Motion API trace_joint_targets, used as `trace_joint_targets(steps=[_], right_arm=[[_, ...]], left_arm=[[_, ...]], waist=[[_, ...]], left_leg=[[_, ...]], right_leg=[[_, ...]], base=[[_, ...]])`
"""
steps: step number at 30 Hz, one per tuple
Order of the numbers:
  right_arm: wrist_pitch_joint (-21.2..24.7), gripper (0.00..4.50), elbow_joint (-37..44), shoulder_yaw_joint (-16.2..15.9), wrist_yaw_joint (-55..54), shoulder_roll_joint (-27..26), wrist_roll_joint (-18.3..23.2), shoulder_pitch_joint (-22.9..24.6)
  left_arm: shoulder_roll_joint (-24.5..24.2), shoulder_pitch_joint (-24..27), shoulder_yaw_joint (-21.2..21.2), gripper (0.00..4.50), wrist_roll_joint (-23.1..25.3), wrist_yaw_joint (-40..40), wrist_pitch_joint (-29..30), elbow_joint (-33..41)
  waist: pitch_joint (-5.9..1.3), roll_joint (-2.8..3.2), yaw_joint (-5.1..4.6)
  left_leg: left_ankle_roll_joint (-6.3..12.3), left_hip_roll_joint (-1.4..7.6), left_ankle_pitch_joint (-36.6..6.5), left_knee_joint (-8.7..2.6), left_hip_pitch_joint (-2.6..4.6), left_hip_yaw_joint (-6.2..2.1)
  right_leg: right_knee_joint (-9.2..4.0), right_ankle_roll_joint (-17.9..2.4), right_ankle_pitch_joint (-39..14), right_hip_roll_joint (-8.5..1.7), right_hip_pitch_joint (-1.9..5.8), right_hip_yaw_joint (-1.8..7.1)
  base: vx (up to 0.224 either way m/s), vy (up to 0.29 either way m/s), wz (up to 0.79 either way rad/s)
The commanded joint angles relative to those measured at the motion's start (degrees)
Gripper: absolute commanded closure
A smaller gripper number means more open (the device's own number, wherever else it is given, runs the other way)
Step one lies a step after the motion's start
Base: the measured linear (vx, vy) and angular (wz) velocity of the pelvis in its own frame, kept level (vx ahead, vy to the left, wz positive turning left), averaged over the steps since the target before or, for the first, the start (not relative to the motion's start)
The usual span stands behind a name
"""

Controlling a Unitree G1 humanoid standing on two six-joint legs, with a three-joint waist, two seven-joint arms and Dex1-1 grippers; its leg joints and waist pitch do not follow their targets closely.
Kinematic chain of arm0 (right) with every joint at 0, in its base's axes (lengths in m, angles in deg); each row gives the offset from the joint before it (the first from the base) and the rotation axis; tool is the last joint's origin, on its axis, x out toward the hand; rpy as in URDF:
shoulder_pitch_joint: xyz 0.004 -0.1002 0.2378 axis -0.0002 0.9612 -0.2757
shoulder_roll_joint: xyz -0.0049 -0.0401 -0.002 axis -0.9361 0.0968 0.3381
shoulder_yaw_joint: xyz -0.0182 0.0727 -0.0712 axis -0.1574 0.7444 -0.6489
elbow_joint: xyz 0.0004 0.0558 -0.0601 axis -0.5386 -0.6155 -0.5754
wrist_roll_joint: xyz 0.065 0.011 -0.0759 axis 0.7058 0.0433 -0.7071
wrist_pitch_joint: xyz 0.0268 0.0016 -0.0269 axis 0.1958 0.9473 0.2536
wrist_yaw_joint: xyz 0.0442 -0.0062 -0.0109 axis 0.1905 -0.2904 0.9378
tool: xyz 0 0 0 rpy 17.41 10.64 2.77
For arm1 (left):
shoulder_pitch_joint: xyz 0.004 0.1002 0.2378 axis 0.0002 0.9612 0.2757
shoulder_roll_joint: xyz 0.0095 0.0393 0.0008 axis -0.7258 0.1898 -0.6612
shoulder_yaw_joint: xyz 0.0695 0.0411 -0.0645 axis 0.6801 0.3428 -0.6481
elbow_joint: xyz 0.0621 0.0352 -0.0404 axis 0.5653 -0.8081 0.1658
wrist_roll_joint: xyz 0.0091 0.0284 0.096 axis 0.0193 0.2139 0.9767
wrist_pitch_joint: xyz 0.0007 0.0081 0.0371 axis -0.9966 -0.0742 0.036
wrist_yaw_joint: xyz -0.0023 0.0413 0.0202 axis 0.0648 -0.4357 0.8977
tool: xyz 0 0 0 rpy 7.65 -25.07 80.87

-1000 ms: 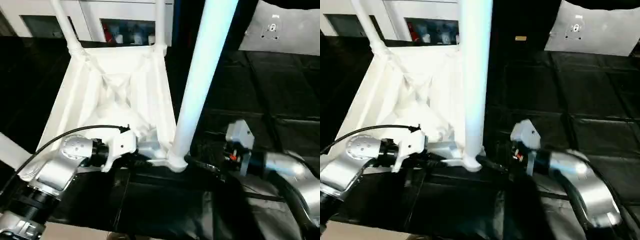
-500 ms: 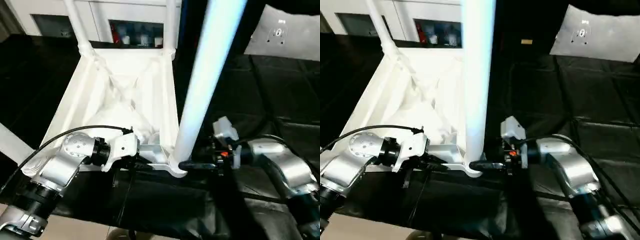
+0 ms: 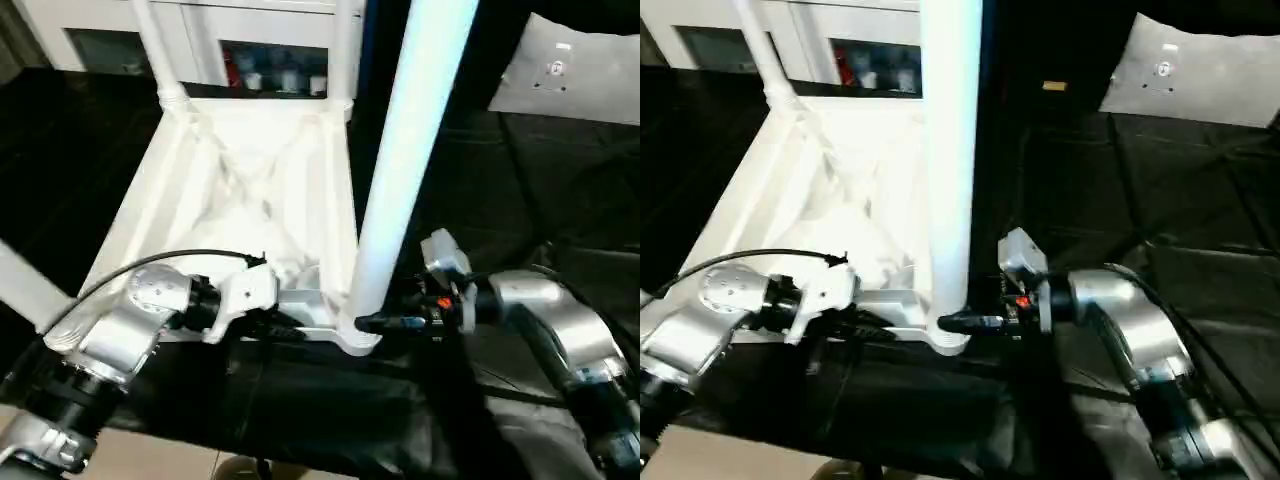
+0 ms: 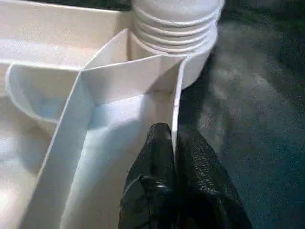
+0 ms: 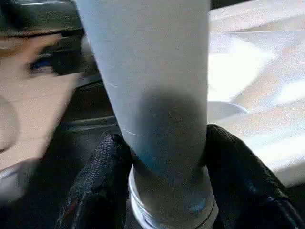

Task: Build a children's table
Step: Rotate leg to tighten

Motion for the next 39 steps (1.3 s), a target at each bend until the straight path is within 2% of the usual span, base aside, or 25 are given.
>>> trace_joint_targets(steps=[1,2,3,4,7,8,9,10,12,13,15,17,20,21,24,25,26,28,30,34,36,39], right_arm=[[4.0,2.52,2.5,-3.6,-8.4,-4.4,-2.9,1.5],[5.3,2.53,2.9,-3.0,-11.0,-6.1,-2.9,1.7],[7.6,2.54,3.6,-1.9,-15.5,-9.1,-2.5,1.8],[7.9,2.55,3.6,-1.7,-16.3,-9.6,-2.5,1.7],[11.5,2.55,4.0,0.9,-32.6,-19.8,-5.5,1.7],[11.5,2.55,4.0,0.9,-32.6,-19.8,-5.5,1.7],[11.6,2.55,3.2,2.1,-42.5,-26.2,-8.0,1.3],[11.5,2.55,2.9,2.3,-44.0,-27.3,-8.4,1.2],[10.7,2.55,2.6,2.3,-46.2,-29.0,-9.0,1.2],[10.7,2.55,2.6,2.3,-46.2,-29.0,-9.0,1.2],[8.9,1.85,3.2,1.7,-47.4,-29.5,-10.5,2.0],[8.2,1.82,3.7,1.9,-47.5,-29.1,-11.0,2.6],[6.3,1.43,6.1,5.9,-44.5,-26.7,-9.5,5.0],[4.0,1.43,6.9,6.6,-41.4,-23.9,-9.0,5.9],[3.5,1.17,8.3,7.1,-37.3,-21.1,-7.0,6.9],[3.5,1.06,8.8,7.7,-34.4,-18.9,-6.0,7.3],[3.0,0.99,9.1,8.3,-30.0,-15.3,-5.1,7.6],[2.0,0.87,8.8,8.8,-25.1,-11.6,-4.4,7.5],[1.7,0.61,8.4,8.7,-18.7,-7.2,-3.0,7.0],[1.2,0.61,6.9,7.7,-9.8,-1.4,-1.5,5.5],[0.3,0.61,4.8,6.9,-3.3,1.7,-0.1,3.6],[0.4,0.61,3.3,5.8,2.8,3.7,1.4,2.0]], left_arm=[[4.5,-0.8,-1.4,4.50,-0.5,9.0,4.5,2.2],[5.3,-1.0,-1.3,4.50,-0.1,10.1,5.4,2.5],[6.8,-1.4,-1.2,4.50,0.9,12.4,7.5,2.8],[7.0,-1.6,-1.2,4.50,1.1,12.8,7.8,2.8],[13.3,-3.3,-0.3,4.50,2.9,19.1,11.2,2.3],[13.3,-3.3,-0.3,4.50,2.9,19.1,11.2,2.3],[16.6,-4.3,0.8,4.50,4.5,22.0,13.1,1.6],[17.0,-4.4,1.1,4.50,4.9,22.5,13.3,1.3],[17.6,-4.6,1.8,4.50,6.0,23.4,13.2,0.8],[17.6,-4.6,1.8,4.50,6.0,23.4,13.2,0.8],[18.0,-4.9,2.8,4.50,7.8,25.0,13.0,0.1],[18.0,-5.0,3.1,4.50,8.4,25.4,12.9,0.0],[16.0,-4.5,3.0,4.50,9.9,24.2,11.3,-0.4],[14.6,-4.1,2.8,4.50,9.6,22.8,11.2,-0.3],[13.2,-3.6,2.8,4.50,9.3,21.5,9.9,-0.2],[12.3,-3.3,2.6,4.50,8.7,20.1,8.6,-0.1],[10.8,-2.8,2.5,4.50,8.0,18.0,6.9,-0.1],[9.0,-2.4,2.9,4.50,7.7,15.3,3.7,-0.4],[7.1,-1.7,2.8,4.50,6.2,11.1,0.3,-0.9],[3.6,-1.1,3.5,4.50,4.4,3.8,-5.9,-2.0],[1.9,-1.2,3.3,4.50,2.4,-0.7,-7.1,-2.6],[-0.1,-1.7,4.1,4.50,1.9,-4.6,-8.9,-3.4]], waist=[[-3.31,-0.70,-0.02],[-3.12,-0.77,-0.41],[-3.02,-0.91,-0.82],[-2.81,-0.93,-1.11],[-2.72,-0.84,-1.85],[-2.62,-0.86,-1.96],[-2.67,-0.50,-2.15],[-2.75,-0.41,-2.26],[-3.11,-0.33,-2.41],[-3.08,-0.24,-2.40],[-3.27,-0.25,-2.37],[-3.25,-0.21,-2.27],[-3.33,-0.23,-1.92],[-3.31,-0.03,-1.79],[-3.42,-0.27,-1.37],[-3.44,-0.29,-1.44],[-3.34,-0.43,-1.37],[-3.24,-0.31,-1.38],[-3.18,-0.38,-1.43],[-3.04,-0.28,-1.13],[-3.18,-0.20,-0.96],[-3.24,-0.21,-0.71]], left_leg=[[2.95,1.56,-7.9,-3.87,0.31,-0.10],[1.60,1.27,-9.5,-4.14,-0.12,-0.41],[0.86,1.17,-10.9,-4.18,-0.03,-0.47],[0.60,1.21,-11.2,-4.25,0.00,-0.50],[0.09,1.07,-12.6,-4.31,0.23,-0.59],[-0.17,1.03,-12.7,-4.37,0.19,-0.60],[-0.69,0.99,-12.6,-4.46,0.11,-0.73],[-0.89,0.96,-12.6,-4.47,0.16,-0.73],[-0.64,1.08,-11.5,-4.52,0.10,-0.82],[-0.42,1.12,-11.5,-4.50,0.26,-0.71],[0.43,1.06,-10.4,-4.52,0.06,-0.58],[0.83,1.10,-10.0,-4.49,0.01,-0.55],[1.28,1.13,-9.8,-4.51,0.03,-0.52],[1.41,1.19,-9.5,-4.53,0.10,-0.51],[2.87,1.15,-6.8,-4.36,-0.18,-0.38],[3.06,1.11,-6.6,-4.33,-0.23,-0.34],[3.46,1.04,-7.1,-4.32,-0.31,-0.43],[4.12,1.12,-7.5,-4.27,-0.31,-0.36],[4.36,1.16,-8.2,-4.30,-0.20,-0.32],[4.71,1.43,-9.6,-4.38,0.27,-0.26],[4.72,1.64,-9.4,-4.42,0.36,-0.26],[5.30,1.70,-8.3,-4.34,0.38,-0.21]], right_leg=[[-4.56,-14.3,-10.7,-3.65,2.85,2.56],[-4.91,-12.3,-16.9,-3.75,3.07,2.28],[-5.50,-10.2,-21.6,-3.83,2.85,2.39],[-5.62,-9.5,-22.5,-3.73,2.58,2.55],[-6.23,-7.5,-26.0,-3.61,1.82,2.66],[-6.32,-7.1,-26.5,-3.53,1.69,2.66],[-6.31,-6.7,-26.4,-3.59,1.64,2.65],[-6.31,-6.6,-26.1,-3.53,1.47,2.65],[-5.89,-7.6,-19.1,-3.32,1.82,2.71],[-5.82,-8.1,-17.4,-3.23,1.66,2.77],[-5.55,-9.4,-12.7,-3.25,2.12,2.71],[-5.52,-9.8,-11.5,-3.31,2.25,2.75],[-5.62,-9.4,-11.1,-3.42,2.45,2.76],[-5.58,-9.5,-10.5,-3.45,2.45,2.81],[-5.07,-11.0,-4.8,-3.35,2.82,2.79],[-5.04,-11.4,-4.6,-3.38,2.83,2.74],[-5.26,-11.5,-6.1,-3.41,3.23,2.63],[-5.36,-11.7,-7.2,-3.50,3.04,2.67],[-5.56,-11.6,-9.1,-3.50,2.89,2.61],[-5.81,-11.8,-11.6,-3.53,2.46,2.68],[-5.46,-12.9,-10.6,-3.57,2.43,2.63],[-5.16,-14.1,-8.1,-3.61,2.50,2.65]], base=[[-0.051,0.003,-0.07],[-0.051,0.003,-0.07],[-0.056,0.005,-0.11],[0.000,0.000,0.00],[0.000,0.000,0.00],[0.000,0.000,0.00],[0.000,0.000,0.00],[0.000,0.000,0.00],[0.000,0.000,0.00],[0.000,0.000,0.00],[0.000,0.000,0.00],[0.000,0.000,0.00],[0.000,0.000,0.00],[0.000,0.000,0.00],[0.000,0.000,0.00],[0.000,0.000,0.00],[0.000,0.000,0.00],[0.000,0.000,0.00],[0.000,0.000,0.00],[0.000,0.000,0.00],[0.000,0.000,0.00],[0.000,0.000,0.00]])
